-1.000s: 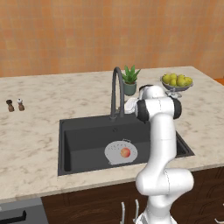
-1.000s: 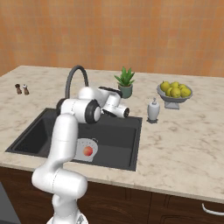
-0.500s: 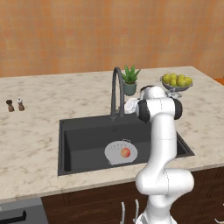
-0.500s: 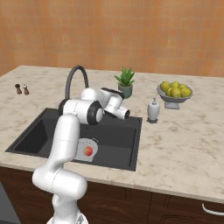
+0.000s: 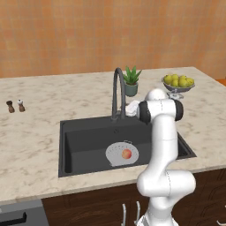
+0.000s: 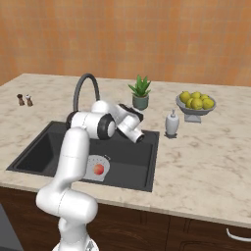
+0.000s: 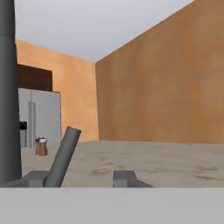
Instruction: Put the colander in the sink, put the peach in the colander, and turn on the sink faucet and pour water over the colander.
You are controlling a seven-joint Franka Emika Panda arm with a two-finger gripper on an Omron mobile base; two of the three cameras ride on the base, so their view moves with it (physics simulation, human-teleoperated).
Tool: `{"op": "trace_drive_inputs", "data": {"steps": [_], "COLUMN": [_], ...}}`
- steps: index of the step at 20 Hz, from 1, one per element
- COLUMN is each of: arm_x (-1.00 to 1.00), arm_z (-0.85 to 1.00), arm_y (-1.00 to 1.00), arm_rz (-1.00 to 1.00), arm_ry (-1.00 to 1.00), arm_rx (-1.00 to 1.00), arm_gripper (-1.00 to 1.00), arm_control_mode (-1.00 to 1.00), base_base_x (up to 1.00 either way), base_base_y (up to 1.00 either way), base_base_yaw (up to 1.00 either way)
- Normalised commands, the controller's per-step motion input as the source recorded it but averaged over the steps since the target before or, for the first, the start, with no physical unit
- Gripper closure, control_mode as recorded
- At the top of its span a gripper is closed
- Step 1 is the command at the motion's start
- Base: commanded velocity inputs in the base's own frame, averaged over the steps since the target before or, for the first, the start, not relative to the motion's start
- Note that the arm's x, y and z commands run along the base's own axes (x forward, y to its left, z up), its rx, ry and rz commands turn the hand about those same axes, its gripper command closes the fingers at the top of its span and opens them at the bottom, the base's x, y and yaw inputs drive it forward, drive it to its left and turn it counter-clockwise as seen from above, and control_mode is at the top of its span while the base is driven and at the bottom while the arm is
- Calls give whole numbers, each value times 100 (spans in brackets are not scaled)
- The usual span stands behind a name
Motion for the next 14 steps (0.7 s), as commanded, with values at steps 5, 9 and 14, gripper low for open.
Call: {"op": "trace_drive_inputs", "data": {"steps": [5, 9, 14], "arm_x": [63, 35, 17], "arm_z": [-1, 0, 69], "arm_y": [-36, 0, 0], "arm_rz": [-56, -76, -49], "arm_ry": [18, 46, 29], "arm_rx": [0, -7, -1], "arm_gripper": [100, 100, 100], "arm_control_mode": [-100, -100, -100], "base_base_x": [0, 0, 0], "base_base_y": [0, 0, 0], "base_base_yaw": [0, 0, 0]}}
